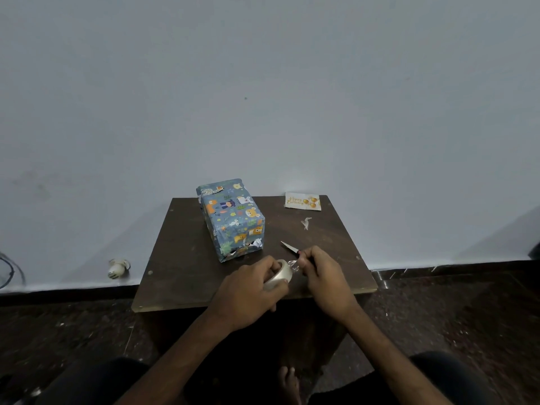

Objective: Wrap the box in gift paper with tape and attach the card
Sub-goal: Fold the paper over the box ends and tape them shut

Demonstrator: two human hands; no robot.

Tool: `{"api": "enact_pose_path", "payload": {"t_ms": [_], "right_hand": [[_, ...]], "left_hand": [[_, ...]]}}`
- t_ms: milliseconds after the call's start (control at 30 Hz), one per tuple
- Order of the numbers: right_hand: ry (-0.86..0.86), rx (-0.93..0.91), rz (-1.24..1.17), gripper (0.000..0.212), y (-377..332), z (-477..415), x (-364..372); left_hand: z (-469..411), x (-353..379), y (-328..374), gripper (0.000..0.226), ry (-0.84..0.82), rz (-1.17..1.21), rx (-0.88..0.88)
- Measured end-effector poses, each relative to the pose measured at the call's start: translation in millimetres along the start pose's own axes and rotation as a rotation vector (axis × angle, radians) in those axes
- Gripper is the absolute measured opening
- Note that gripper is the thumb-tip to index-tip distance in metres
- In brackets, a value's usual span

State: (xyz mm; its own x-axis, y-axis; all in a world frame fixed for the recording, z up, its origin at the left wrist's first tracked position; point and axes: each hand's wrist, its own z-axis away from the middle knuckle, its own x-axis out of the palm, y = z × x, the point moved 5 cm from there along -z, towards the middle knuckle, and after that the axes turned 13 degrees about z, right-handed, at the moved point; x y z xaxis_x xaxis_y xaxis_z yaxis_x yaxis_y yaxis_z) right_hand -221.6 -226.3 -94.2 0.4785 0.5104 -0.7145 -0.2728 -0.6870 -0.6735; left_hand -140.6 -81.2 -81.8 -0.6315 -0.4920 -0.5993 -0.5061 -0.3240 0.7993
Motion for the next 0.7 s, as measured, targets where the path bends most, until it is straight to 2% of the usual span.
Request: {"api": "enact_pose_path", "payload": {"t_ms": [67, 167, 267, 400, 533, 700], "right_hand": [[-0.071, 0.042, -0.107, 0.023, 4, -3, -2], [-0.171, 0.082, -0.347, 0.014, 1, -2, -2], [-0.212, 0.088, -0.422, 0.019, -3, 2, -1], [-0.241, 0.094, -0.420, 0.023, -2, 3, 0], [-0.242, 0.035, -0.363, 0.020, -1, 1, 0], [-0.171, -0.112, -0.108, 0.019, -6, -1, -6]], "left_hand": [[1, -2, 0, 0.015, -0.023, -0.002, -0.012], [1, -5, -1, 0.020, -0.016, 0.009, -0.024], [1, -5, 0, 0.021, -0.001, 0.016, -0.026], [1, -3, -1, 0.018, 0.015, 0.010, -0.020], [0, -2, -2, 0.031, 0.084, 0.095, -0.009], [-1, 3, 2, 0.020, 0.005, -0.049, 0.030]]}}
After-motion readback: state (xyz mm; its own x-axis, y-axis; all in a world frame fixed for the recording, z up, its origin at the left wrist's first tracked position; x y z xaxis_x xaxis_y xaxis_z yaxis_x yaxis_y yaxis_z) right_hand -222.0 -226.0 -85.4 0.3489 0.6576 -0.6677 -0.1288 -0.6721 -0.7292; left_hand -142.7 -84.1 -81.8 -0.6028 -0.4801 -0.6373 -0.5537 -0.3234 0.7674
